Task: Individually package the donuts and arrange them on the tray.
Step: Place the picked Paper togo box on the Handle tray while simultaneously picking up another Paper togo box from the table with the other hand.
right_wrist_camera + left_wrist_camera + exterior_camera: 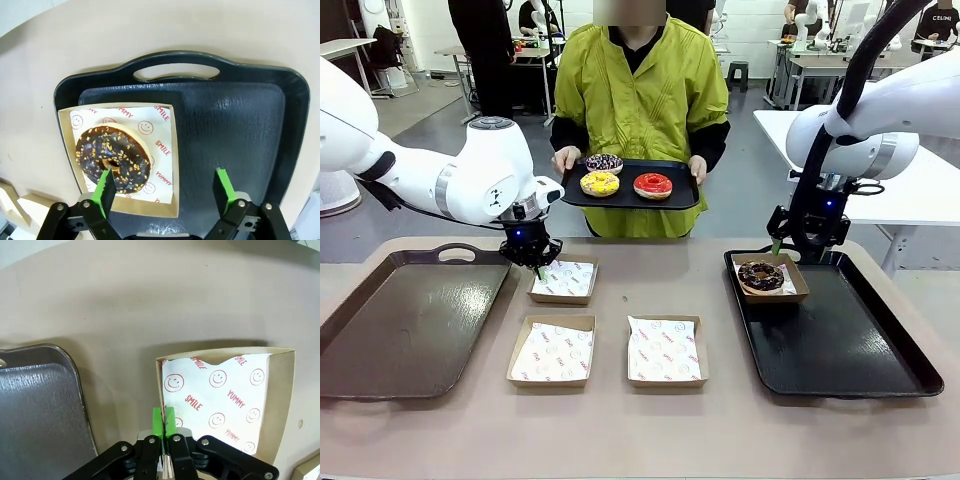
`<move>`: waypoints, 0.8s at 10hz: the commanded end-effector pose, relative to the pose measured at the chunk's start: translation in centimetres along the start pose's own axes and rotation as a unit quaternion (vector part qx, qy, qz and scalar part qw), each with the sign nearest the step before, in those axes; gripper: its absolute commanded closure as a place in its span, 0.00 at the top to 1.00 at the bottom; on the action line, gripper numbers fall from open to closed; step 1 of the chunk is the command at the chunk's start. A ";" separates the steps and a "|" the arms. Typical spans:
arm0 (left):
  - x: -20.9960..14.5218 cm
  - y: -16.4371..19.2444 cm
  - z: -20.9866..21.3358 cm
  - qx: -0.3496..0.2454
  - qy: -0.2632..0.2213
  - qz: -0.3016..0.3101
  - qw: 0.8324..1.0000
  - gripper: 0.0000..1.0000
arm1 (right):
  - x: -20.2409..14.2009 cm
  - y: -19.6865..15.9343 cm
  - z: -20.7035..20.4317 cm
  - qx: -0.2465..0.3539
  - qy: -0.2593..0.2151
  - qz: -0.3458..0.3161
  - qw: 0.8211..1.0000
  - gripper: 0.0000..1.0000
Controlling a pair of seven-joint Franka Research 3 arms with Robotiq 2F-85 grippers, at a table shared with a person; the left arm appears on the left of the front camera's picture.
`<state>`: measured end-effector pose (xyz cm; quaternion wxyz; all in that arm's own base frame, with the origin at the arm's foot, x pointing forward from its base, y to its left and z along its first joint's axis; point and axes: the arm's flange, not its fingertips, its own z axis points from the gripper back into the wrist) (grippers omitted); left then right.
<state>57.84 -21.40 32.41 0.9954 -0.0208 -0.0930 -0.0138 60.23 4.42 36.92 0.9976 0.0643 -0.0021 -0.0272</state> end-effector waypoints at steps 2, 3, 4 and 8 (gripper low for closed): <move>-0.7 -0.4 1.4 0.001 0.002 0.032 0.999 0.00 | -0.1 -0.1 0.7 0.021 0.003 -0.012 1.000 1.00; -0.9 -0.2 2.1 -0.009 0.003 0.038 0.999 0.00 | -0.7 -0.2 1.2 0.039 0.015 -0.020 0.999 1.00; -1.3 0.1 3.2 -0.020 0.011 0.044 0.999 0.00 | -1.9 -0.5 2.1 0.056 0.027 -0.023 0.998 1.00; -3.1 0.0 11.6 -0.064 -0.006 0.045 0.997 0.00 | -9.7 -6.0 9.8 0.233 -0.015 -0.018 0.972 1.00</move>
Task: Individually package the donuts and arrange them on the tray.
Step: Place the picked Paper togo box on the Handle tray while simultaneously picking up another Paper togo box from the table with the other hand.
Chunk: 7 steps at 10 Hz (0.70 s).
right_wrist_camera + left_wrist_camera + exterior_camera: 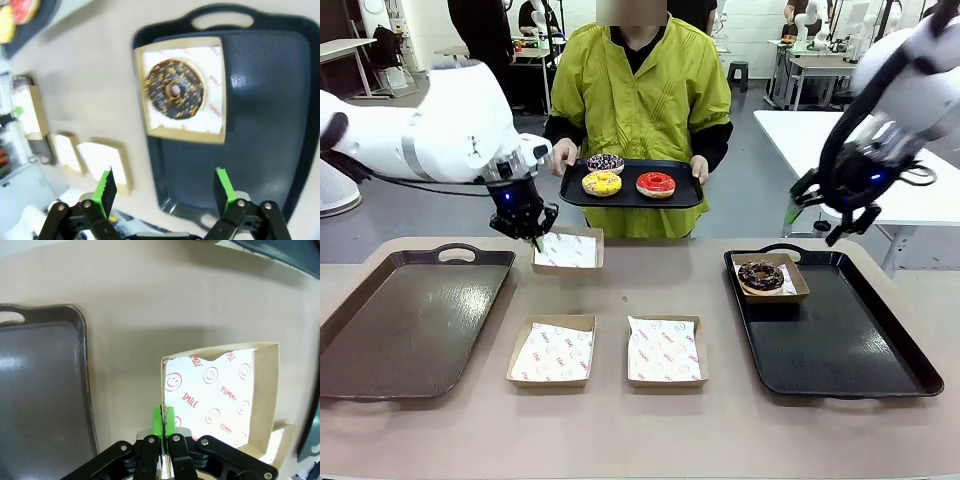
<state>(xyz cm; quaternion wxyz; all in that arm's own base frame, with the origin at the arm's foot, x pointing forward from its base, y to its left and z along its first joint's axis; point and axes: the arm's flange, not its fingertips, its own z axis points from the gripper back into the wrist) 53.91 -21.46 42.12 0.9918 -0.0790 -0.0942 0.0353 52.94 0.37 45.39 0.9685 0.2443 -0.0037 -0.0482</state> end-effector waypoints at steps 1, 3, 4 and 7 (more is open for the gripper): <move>-1.2 -0.1 3.3 -0.002 -0.011 -0.011 1.000 0.00 | -4.1 -4.1 4.3 0.120 -0.035 0.006 0.992 1.00; -1.4 -0.7 6.1 0.014 -0.009 -0.009 1.000 0.00 | -6.4 -7.3 7.1 0.199 -0.066 0.002 0.978 1.00; -1.4 -0.8 7.1 0.022 -0.011 -0.005 1.000 0.00 | -7.6 -8.6 7.7 0.220 -0.077 0.004 0.972 1.00; -0.8 -0.8 8.1 0.027 -0.012 0.001 1.000 0.00 | -9.5 -12.2 5.9 0.260 -0.075 -0.006 0.963 1.00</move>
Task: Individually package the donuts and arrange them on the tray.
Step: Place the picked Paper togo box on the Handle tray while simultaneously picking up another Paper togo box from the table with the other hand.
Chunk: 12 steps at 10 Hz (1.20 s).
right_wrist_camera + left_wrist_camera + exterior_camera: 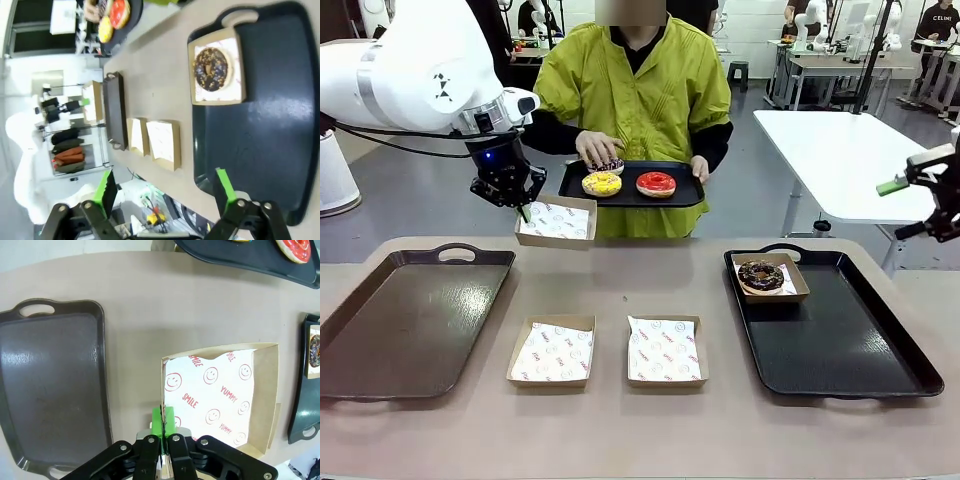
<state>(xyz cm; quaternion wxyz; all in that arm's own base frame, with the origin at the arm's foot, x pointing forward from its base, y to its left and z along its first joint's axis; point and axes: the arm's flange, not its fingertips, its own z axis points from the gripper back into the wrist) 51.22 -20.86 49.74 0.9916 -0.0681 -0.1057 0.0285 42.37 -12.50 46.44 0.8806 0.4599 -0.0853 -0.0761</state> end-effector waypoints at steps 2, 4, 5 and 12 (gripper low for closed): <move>-0.1 -0.2 0.0 -0.001 0.000 -0.002 1.000 0.00 | -1.5 -3.8 -1.4 0.056 -0.011 -0.005 0.998 1.00; -0.1 -0.2 0.0 -0.001 0.000 -0.002 1.000 0.00 | -2.0 -4.9 -2.1 0.056 -0.047 0.008 0.997 1.00; -0.1 -0.2 0.0 -0.001 0.000 -0.002 1.000 0.00 | -1.8 -4.1 -1.6 0.039 -0.007 -0.015 0.999 1.00; -0.1 -0.2 0.0 -0.001 0.000 -0.002 1.000 0.00 | -1.8 -4.1 -1.6 0.039 -0.007 -0.015 0.999 1.00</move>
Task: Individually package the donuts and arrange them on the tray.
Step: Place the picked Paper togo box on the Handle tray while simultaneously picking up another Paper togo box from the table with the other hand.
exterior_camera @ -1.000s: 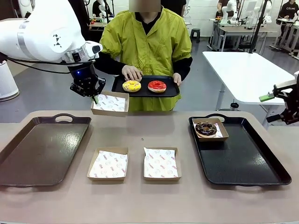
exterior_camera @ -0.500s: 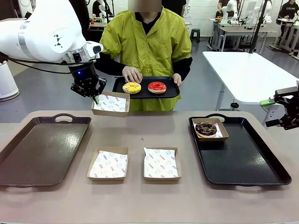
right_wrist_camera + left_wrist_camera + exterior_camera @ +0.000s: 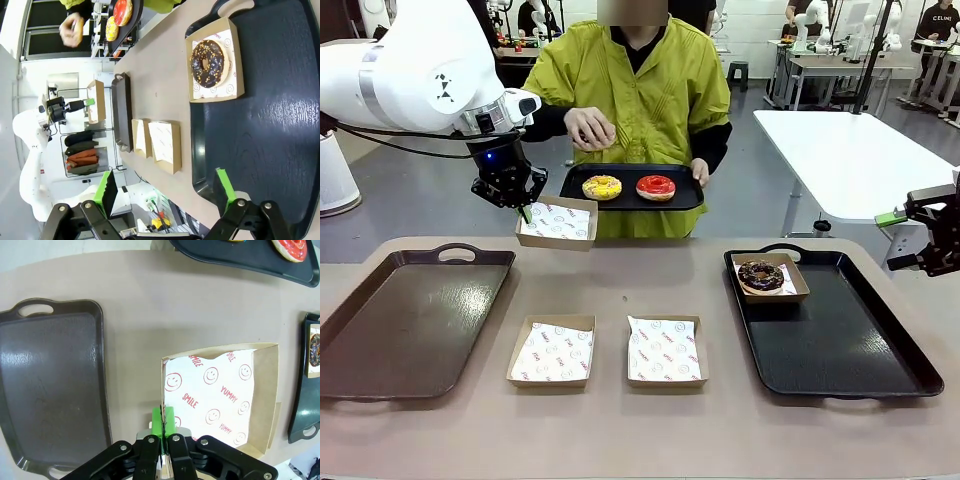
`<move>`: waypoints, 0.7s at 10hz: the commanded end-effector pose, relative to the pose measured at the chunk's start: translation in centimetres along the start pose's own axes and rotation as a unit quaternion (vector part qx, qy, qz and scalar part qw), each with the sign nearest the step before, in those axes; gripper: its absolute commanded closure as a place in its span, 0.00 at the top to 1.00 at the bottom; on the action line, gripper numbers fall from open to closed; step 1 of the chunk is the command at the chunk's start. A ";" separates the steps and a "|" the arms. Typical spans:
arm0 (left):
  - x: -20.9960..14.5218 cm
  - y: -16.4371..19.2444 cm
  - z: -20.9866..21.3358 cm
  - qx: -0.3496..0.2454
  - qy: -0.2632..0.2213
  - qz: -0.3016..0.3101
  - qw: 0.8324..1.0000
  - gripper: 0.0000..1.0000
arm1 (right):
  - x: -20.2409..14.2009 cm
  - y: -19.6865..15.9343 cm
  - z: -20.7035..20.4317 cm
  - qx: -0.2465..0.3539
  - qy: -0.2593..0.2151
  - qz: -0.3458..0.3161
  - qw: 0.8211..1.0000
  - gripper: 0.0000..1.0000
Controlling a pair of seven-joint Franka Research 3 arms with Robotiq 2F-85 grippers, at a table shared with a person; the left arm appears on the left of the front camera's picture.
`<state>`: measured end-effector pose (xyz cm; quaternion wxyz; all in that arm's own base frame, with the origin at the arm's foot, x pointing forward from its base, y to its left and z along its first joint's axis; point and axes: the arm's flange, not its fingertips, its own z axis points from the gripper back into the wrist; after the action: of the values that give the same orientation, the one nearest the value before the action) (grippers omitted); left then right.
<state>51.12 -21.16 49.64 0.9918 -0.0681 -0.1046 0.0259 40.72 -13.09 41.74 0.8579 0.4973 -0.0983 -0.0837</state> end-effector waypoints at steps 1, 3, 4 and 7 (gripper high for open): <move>0.0 0.1 0.1 -0.001 -0.001 0.001 1.000 0.00 | 0.1 0.3 0.2 -0.005 0.007 -0.009 1.000 1.00; 0.0 0.1 0.1 -0.001 -0.001 0.001 1.000 0.00 | 0.1 0.3 0.2 -0.005 0.007 -0.009 1.000 1.00; 0.0 0.1 0.1 -0.001 -0.001 0.001 1.000 0.00 | 0.1 0.3 0.2 -0.005 0.007 -0.009 1.000 1.00; 0.0 0.1 0.1 -0.001 -0.001 0.001 1.000 0.00 | 0.1 0.3 0.2 -0.005 0.007 -0.009 1.000 1.00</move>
<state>51.11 -21.17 49.63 0.9919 -0.0681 -0.1045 0.0258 40.72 -13.09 41.74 0.8579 0.4973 -0.0983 -0.0838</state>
